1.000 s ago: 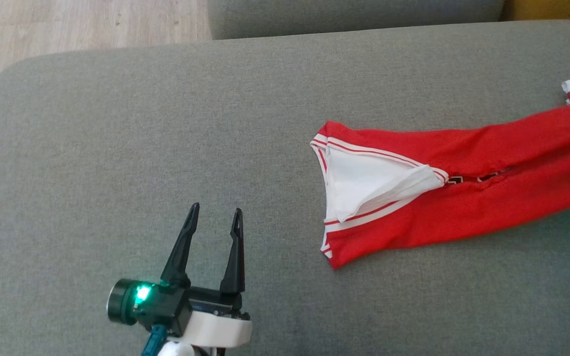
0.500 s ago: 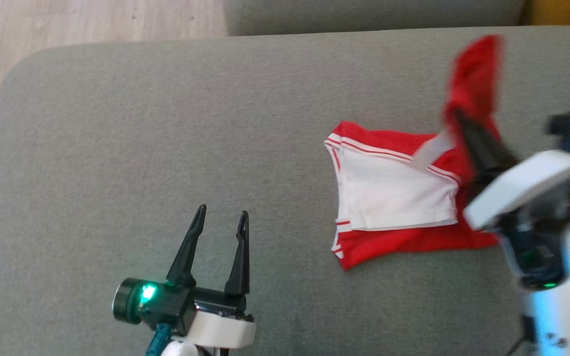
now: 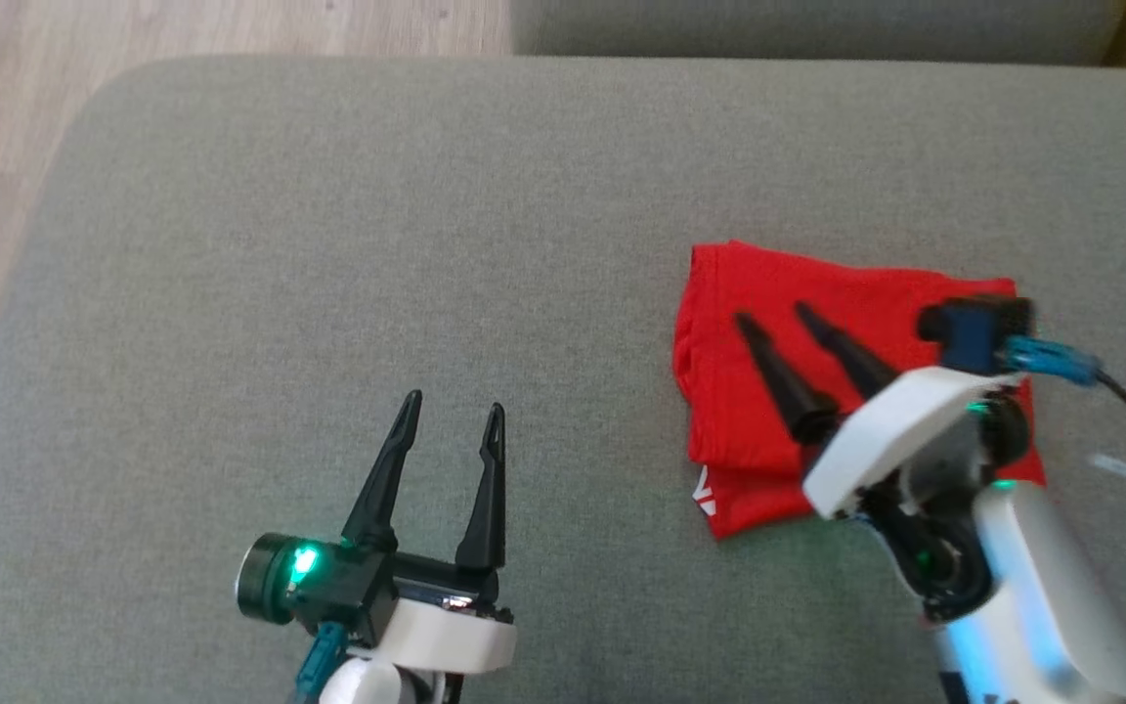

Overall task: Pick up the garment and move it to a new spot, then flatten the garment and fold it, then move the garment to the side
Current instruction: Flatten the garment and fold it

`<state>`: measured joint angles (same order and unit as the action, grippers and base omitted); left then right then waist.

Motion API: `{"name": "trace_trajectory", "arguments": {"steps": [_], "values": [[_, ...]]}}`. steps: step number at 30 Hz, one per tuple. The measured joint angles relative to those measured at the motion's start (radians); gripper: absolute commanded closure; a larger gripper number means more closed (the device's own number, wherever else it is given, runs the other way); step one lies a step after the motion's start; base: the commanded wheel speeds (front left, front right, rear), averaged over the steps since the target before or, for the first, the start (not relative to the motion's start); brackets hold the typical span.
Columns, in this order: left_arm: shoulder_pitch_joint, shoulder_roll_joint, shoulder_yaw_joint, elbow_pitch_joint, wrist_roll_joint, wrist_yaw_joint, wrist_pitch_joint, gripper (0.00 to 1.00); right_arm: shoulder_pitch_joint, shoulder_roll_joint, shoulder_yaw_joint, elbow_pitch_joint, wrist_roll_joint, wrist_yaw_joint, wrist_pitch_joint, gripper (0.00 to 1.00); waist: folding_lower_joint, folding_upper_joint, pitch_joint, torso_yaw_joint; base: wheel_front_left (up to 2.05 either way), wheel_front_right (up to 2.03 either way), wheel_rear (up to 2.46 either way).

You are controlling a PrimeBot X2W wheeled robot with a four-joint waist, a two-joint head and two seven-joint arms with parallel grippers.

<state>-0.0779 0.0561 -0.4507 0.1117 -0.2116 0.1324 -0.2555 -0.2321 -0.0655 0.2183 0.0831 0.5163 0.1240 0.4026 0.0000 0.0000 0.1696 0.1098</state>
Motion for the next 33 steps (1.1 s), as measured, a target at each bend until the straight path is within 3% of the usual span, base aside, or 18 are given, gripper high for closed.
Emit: {"name": "trace_trajectory", "arguments": {"steps": [3, 8, 12, 16, 20, 33], "values": [[0.005, 0.000, 0.008, 0.004, 0.000, 0.000, 0.000, 0.00, 0.019, -0.023, -0.031, -0.029, -0.033, 0.000, -0.090, 0.00, 0.0000, 0.0000, -0.025, -0.003, 0.00, 0.00, 0.00], [0.053, -0.001, 0.053, 0.008, 0.000, 0.001, 0.000, 0.00, 0.098, -0.114, -0.051, -0.043, -0.057, 0.000, -0.306, 0.00, -0.0001, 0.0000, -0.087, -0.020, 0.00, 0.00, 0.00], [0.117, -0.001, 0.070, 0.015, 0.000, 0.007, 0.000, 0.00, 0.223, -0.161, -0.041, 0.022, -0.113, 0.000, -0.493, 0.00, -0.0002, 0.0000, -0.149, -0.033, 0.00, 0.00, 0.00], [0.163, -0.001, 0.095, 0.016, 0.010, 0.031, 0.000, 0.00, 0.312, -0.152, -0.032, 0.124, -0.148, 0.000, -0.630, 0.00, -0.0002, 0.0000, -0.202, -0.040, 0.00, 0.00, 0.00], [0.224, 0.000, 0.111, 0.013, 0.017, 0.045, 0.000, 0.00, 0.352, -0.111, -0.043, 0.185, -0.189, 0.000, -0.651, 0.00, -0.0002, 0.0000, -0.248, -0.050, 0.00, 0.00, 0.00], [0.318, 0.001, 0.160, 0.017, 0.036, 0.040, 0.000, 0.00, 0.410, -0.051, -0.109, 0.174, -0.300, 0.000, -0.653, 0.00, -0.0002, 0.0000, -0.318, -0.064, 0.00, 0.00, 0.00]]}}
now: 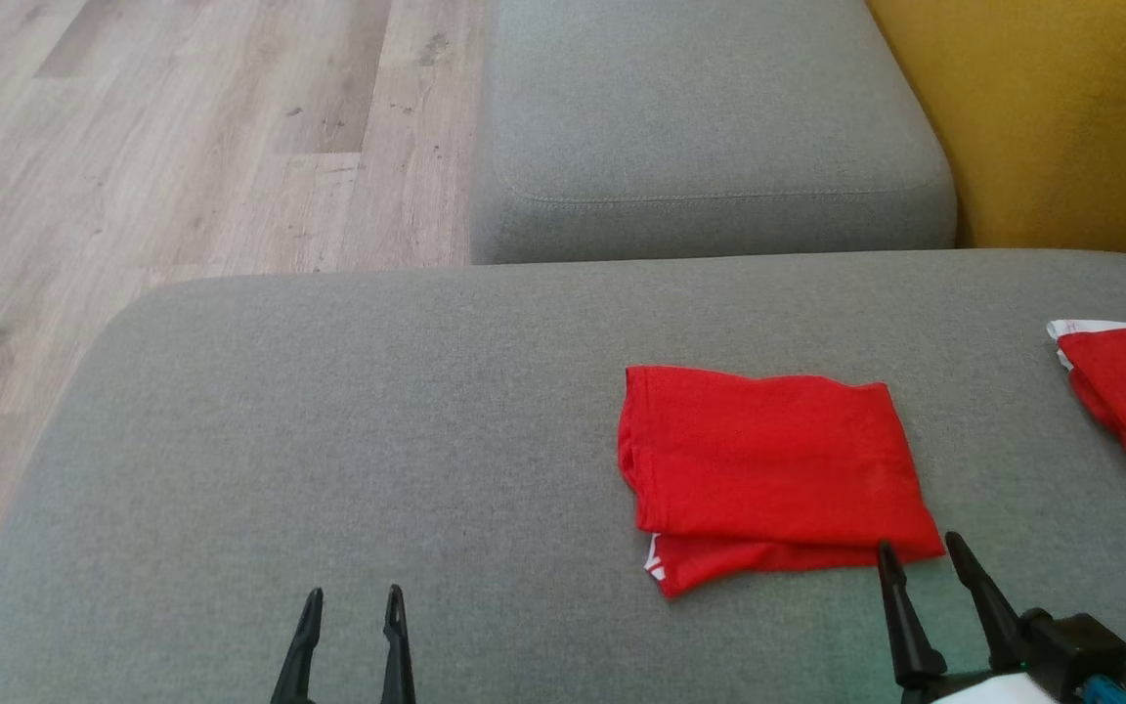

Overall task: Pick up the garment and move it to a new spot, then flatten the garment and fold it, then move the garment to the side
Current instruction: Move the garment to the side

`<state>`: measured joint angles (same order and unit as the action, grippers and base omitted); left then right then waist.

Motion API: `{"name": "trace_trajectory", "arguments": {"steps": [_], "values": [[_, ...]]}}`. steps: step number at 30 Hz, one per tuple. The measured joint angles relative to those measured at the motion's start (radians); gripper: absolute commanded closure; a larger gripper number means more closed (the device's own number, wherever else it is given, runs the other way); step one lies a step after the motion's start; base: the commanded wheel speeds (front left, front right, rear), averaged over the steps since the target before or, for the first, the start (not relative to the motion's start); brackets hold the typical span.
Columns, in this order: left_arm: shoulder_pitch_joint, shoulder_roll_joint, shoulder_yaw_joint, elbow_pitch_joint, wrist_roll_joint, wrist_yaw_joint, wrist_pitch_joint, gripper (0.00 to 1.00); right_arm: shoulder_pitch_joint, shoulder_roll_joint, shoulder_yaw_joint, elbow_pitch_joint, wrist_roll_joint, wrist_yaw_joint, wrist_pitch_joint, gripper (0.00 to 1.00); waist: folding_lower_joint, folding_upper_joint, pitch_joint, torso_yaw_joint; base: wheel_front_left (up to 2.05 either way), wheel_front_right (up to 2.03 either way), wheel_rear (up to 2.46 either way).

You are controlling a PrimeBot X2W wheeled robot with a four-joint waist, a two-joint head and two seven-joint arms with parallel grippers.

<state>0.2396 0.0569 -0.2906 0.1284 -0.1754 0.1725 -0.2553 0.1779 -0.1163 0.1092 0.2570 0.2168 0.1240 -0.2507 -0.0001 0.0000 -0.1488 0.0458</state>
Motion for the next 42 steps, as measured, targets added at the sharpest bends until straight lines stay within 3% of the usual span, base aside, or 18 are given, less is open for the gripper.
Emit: {"name": "trace_trajectory", "arguments": {"steps": [30, 35, 42], "values": [[0.034, 0.000, 0.009, 0.004, 0.018, -0.007, 0.000, 0.00, 0.014, 0.040, -0.032, 0.027, 0.013, 0.000, 0.000, 0.00, 0.0002, 0.0000, 0.008, -0.014, 0.00, 0.00, 0.00], [0.028, 0.000, 0.003, -0.004, 0.017, -0.001, 0.000, 0.00, -0.043, 0.033, -0.020, 0.120, 0.031, 0.000, 0.000, 0.00, 0.0002, 0.0000, 0.050, -0.012, 0.00, 0.00, 0.00], [-0.013, 0.000, -0.008, -0.006, 0.015, 0.013, 0.000, 0.00, -0.304, -0.002, -0.005, 0.325, 0.055, 0.000, 0.072, 0.00, 0.0003, 0.0000, 0.117, -0.025, 0.00, 0.00, 0.00]]}}
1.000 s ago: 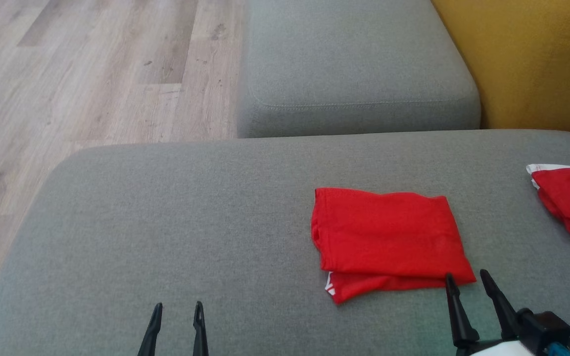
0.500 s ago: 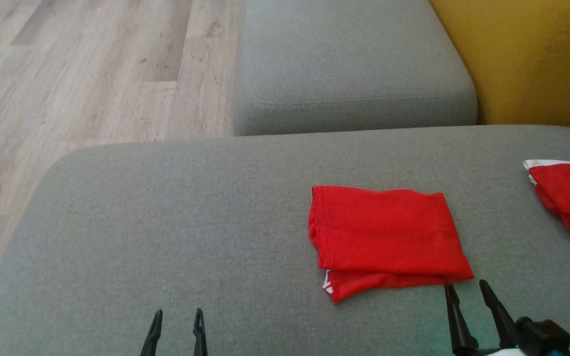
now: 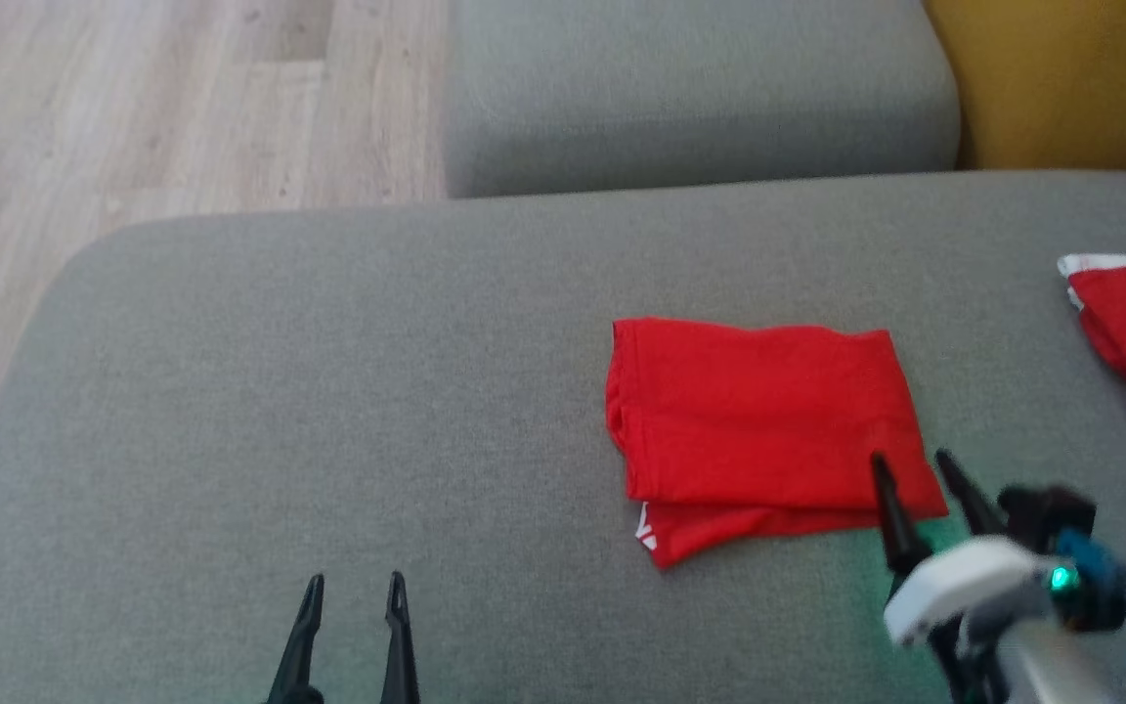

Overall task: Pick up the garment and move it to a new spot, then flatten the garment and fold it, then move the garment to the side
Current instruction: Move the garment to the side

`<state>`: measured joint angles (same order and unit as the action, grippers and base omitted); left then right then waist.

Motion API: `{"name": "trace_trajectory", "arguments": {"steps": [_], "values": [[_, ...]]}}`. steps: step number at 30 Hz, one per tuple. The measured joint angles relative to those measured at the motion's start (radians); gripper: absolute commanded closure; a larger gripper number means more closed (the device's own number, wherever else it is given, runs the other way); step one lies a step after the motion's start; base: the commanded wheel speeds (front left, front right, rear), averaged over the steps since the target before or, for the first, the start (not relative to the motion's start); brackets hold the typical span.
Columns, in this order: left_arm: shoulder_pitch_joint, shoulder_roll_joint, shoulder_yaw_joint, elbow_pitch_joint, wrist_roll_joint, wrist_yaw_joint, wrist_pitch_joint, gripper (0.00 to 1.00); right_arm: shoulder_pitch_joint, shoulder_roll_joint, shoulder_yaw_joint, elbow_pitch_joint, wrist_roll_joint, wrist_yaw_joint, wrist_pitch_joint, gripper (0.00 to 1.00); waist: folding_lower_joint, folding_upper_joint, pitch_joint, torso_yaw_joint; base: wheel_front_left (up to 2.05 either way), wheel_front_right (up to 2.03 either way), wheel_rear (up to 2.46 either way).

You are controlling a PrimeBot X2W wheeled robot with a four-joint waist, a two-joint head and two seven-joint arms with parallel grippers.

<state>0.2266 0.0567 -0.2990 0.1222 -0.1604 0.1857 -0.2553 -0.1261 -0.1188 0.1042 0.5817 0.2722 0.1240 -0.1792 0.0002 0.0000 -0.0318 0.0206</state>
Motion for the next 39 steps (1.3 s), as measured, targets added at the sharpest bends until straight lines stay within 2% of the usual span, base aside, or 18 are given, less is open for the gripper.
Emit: {"name": "trace_trajectory", "arguments": {"steps": [5, 11, 18, 19, 20, 21, 22, 23, 26, 30, 39], "values": [[-0.033, 0.000, -0.027, 0.000, -0.010, 0.000, 0.000, 0.00, -0.128, -0.021, -0.049, 0.151, -0.005, 0.000, 0.077, 0.00, 0.0001, 0.0000, 0.037, -0.008, 0.00, 0.00, 0.00], [-0.092, 0.000, -0.054, -0.001, -0.010, 0.000, 0.000, 0.00, -0.263, -0.051, -0.105, 0.303, -0.046, 0.000, 0.084, 0.00, 0.0001, 0.0000, 0.095, -0.005, 0.00, 0.00, 0.00], [-0.138, -0.001, -0.064, 0.004, -0.010, 0.000, 0.000, 0.00, -0.374, -0.053, -0.072, 0.447, -0.049, 0.000, 0.089, 0.00, 0.0000, 0.0000, 0.158, 0.002, 0.00, 0.00, 0.00], [-0.143, -0.001, -0.065, 0.005, -0.008, 0.000, 0.000, 0.00, -0.382, -0.052, -0.063, 0.461, -0.041, 0.000, 0.092, 0.04, 0.0000, 0.0000, 0.165, 0.002, 0.00, 0.00, 0.00], [-0.149, -0.001, -0.066, 0.004, -0.007, 0.001, 0.000, 0.00, -0.390, -0.052, -0.050, 0.470, -0.033, 0.000, 0.092, 0.16, 0.0000, 0.0000, 0.170, 0.003, 0.00, 0.00, 0.00], [-0.153, -0.001, -0.066, 0.005, -0.006, 0.001, 0.000, 0.00, -0.400, -0.052, -0.042, 0.477, -0.028, 0.000, 0.092, 0.58, -0.0001, 0.0000, 0.175, 0.003, 0.00, 0.00, 0.00], [-0.157, -0.001, -0.067, 0.006, -0.006, 0.003, 0.000, 0.00, -0.410, -0.052, -0.033, 0.482, -0.021, 0.000, 0.091, 0.86, -0.0001, 0.0000, 0.178, 0.002, 0.00, 0.00, 0.00], [-0.161, -0.001, -0.068, 0.006, -0.006, 0.007, 0.000, 0.00, -0.420, -0.052, -0.021, 0.487, -0.014, 0.000, 0.085, 1.00, 0.0000, 0.0000, 0.180, 0.000, 0.00, 0.00, 0.00], [-0.162, -0.001, -0.067, 0.006, -0.006, 0.010, 0.000, 0.00, -0.432, -0.060, 0.004, 0.490, 0.003, 0.000, 0.052, 1.00, -0.0001, 0.0000, 0.183, -0.011, 0.00, 0.00, 0.00], [-0.162, -0.001, -0.065, 0.006, -0.007, 0.009, 0.000, 0.00, -0.448, -0.104, 0.021, 0.491, 0.004, 0.000, 0.028, 1.00, -0.0001, 0.0000, 0.187, -0.029, 0.00, 0.00, 0.00], [-0.204, -0.001, -0.073, 0.003, -0.007, 0.014, 0.000, 0.00, -0.598, -0.297, 0.039, 0.466, 0.007, 0.000, 0.022, 1.00, -0.0001, 0.0000, 0.233, -0.078, 0.00, 0.00, 0.00]]}}
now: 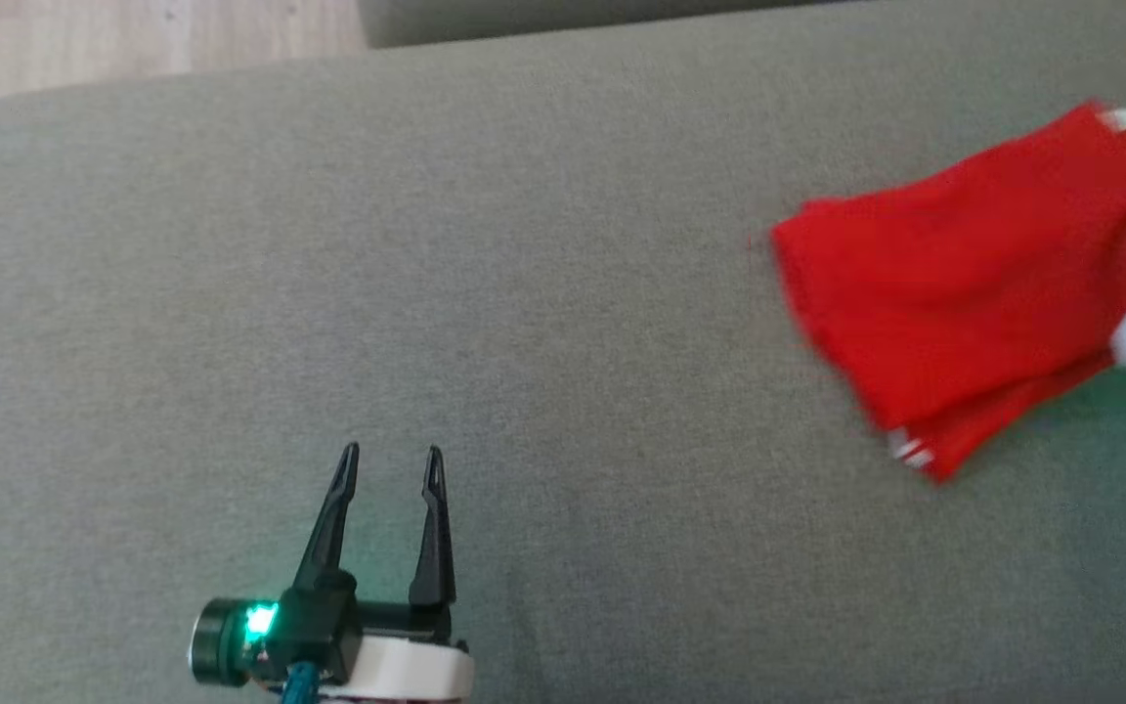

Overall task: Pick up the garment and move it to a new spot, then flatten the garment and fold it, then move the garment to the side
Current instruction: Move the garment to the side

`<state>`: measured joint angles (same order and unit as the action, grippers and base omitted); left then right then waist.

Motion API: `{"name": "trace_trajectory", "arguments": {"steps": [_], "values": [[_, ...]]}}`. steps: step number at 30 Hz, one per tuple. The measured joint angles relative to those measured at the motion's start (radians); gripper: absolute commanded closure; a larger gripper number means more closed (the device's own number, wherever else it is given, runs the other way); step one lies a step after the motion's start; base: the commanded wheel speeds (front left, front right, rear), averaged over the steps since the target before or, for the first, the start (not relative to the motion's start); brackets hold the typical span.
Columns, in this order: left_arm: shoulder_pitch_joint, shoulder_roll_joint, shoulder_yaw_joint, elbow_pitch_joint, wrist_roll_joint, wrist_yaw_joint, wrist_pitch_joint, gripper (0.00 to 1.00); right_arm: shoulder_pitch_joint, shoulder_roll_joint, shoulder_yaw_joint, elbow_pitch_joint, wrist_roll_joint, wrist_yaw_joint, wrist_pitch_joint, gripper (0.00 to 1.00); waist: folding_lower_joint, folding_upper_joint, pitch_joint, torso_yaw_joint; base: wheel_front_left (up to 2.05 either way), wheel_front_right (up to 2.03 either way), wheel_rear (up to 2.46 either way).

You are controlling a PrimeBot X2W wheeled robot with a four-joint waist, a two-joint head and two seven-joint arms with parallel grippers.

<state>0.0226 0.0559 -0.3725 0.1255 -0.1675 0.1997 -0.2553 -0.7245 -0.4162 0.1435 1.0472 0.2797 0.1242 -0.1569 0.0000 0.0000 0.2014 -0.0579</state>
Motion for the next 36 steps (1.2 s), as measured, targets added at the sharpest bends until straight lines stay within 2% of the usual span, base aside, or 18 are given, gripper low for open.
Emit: {"name": "trace_trajectory", "arguments": {"steps": [9, 10, 11, 12, 13, 14, 18, 22, 25, 28, 32, 36], "values": [[-0.056, 0.000, -0.011, -0.002, 0.000, 0.003, 0.000, 0.00, -0.139, -0.191, -0.033, -0.016, -0.034, 0.000, 0.030, 1.00, 0.0001, 0.0000, 0.084, -0.024, 0.00, 0.00, 0.00], [-0.065, 0.000, -0.011, -0.003, 0.000, 0.003, 0.000, 0.00, -0.152, -0.212, -0.041, -0.012, -0.035, 0.000, 0.039, 0.92, 0.0001, 0.0000, 0.094, -0.025, 0.00, 0.00, 0.00], [-0.073, 0.000, -0.012, -0.003, 0.000, 0.003, 0.000, 0.00, -0.164, -0.232, -0.052, -0.006, -0.038, 0.000, 0.049, 0.58, 0.0001, 0.0000, 0.103, -0.025, 0.00, 0.00, 0.00], [-0.081, 0.000, -0.012, -0.003, 0.000, 0.003, 0.000, 0.00, -0.174, -0.248, -0.062, 0.003, -0.045, 0.000, 0.060, 0.18, 0.0002, 0.0000, 0.110, -0.024, 0.00, 0.00, 0.00], [-0.087, 0.000, -0.013, -0.003, 0.000, 0.003, 0.000, 0.00, -0.180, -0.261, -0.074, 0.014, -0.053, 0.000, 0.067, 0.18, 0.0002, 0.0000, 0.115, -0.024, 0.00, 0.00, 0.00], [-0.092, 0.000, -0.014, -0.003, 0.000, 0.003, 0.000, 0.00, -0.186, -0.270, -0.093, 0.031, -0.061, 0.000, 0.075, 0.00, 0.0002, 0.0000, 0.118, -0.022, 0.00, 0.00, 0.00], [-0.102, -0.001, -0.016, -0.010, -0.027, -0.016, 0.000, 0.00, -0.185, -0.269, -0.130, 0.071, -0.110, 0.000, 0.076, 0.00, 0.0000, 0.0000, 0.103, -0.015, 0.00, 0.00, 0.00], [-0.098, -0.001, -0.014, -0.009, -0.041, -0.026, 0.000, 0.00, -0.152, -0.201, -0.150, 0.080, -0.151, 0.000, 0.034, 0.00, 0.0000, 0.0000, 0.057, -0.007, 0.00, 0.00, 0.00], [-0.077, -0.001, -0.013, -0.010, -0.092, -0.060, 0.000, 0.00, -0.069, -0.104, -0.150, 0.075, -0.163, 0.000, -0.009, 0.00, -0.0001, 0.0000, 0.006, 0.002, 0.00, 0.00, 0.00], [-0.034, -0.001, -0.008, -0.002, -0.107, -0.067, 0.000, 0.00, 0.044, 0.017, -0.117, 0.039, -0.159, 0.000, -0.046, 0.00, -0.0002, 0.0000, -0.054, 0.012, 0.00, 0.00, 0.00], [0.025, -0.001, -0.002, 0.022, -0.104, -0.054, 0.000, 0.00, 0.231, 0.161, -0.021, -0.064, -0.098, 0.000, -0.077, 0.00, -0.0003, 0.0000, -0.145, 0.029, 0.00, 0.00, 0.00], [0.075, 0.000, 0.026, 0.024, -0.097, -0.033, 0.000, 0.00, 0.426, 0.249, 0.061, -0.220, -0.006, 0.000, -0.087, 0.00, -0.0003, 0.0000, -0.229, 0.048, 0.00, 0.00, 0.00]]}}
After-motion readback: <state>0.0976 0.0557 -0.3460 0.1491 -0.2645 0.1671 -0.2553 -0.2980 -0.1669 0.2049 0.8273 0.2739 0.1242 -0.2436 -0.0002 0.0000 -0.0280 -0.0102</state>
